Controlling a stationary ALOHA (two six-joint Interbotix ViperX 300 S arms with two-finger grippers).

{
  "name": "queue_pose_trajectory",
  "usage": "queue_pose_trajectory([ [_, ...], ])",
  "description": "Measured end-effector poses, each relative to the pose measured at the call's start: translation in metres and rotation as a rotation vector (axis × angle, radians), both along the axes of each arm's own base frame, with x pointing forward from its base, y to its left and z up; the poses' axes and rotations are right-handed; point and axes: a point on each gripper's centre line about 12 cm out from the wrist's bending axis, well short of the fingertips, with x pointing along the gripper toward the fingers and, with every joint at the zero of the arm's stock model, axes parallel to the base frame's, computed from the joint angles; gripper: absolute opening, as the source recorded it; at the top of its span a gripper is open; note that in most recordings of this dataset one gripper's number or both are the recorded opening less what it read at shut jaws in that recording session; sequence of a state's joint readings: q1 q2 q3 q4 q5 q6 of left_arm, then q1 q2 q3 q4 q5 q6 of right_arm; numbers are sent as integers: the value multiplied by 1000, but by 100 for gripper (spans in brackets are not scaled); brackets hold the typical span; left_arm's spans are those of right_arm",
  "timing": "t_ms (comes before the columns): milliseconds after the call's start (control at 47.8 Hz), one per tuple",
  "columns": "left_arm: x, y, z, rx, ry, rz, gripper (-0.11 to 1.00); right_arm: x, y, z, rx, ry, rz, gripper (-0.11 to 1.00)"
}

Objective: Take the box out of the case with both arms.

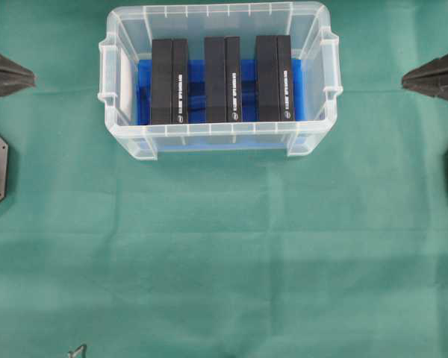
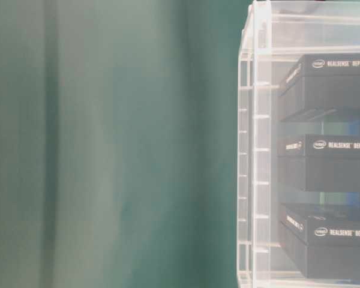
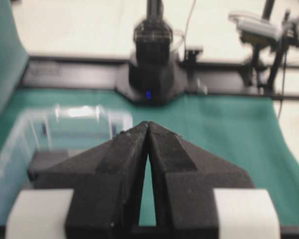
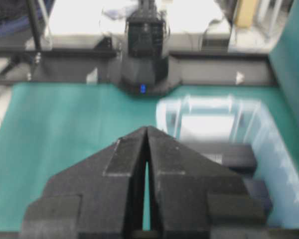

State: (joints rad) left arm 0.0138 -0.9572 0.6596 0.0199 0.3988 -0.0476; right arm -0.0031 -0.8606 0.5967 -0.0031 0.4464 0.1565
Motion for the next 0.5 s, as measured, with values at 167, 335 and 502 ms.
queue_pose_trajectory([
  [167, -4, 0, -9, -20, 190, 6, 0, -7, 0, -12, 26, 202, -8, 0],
  [335, -14, 0, -17, -32, 447, 15, 0, -18, 0, -21, 57, 457, -26, 0],
  [502, -29, 0, -25, -54, 744, 32, 0, -28, 0, -32, 100, 698, -59, 0],
])
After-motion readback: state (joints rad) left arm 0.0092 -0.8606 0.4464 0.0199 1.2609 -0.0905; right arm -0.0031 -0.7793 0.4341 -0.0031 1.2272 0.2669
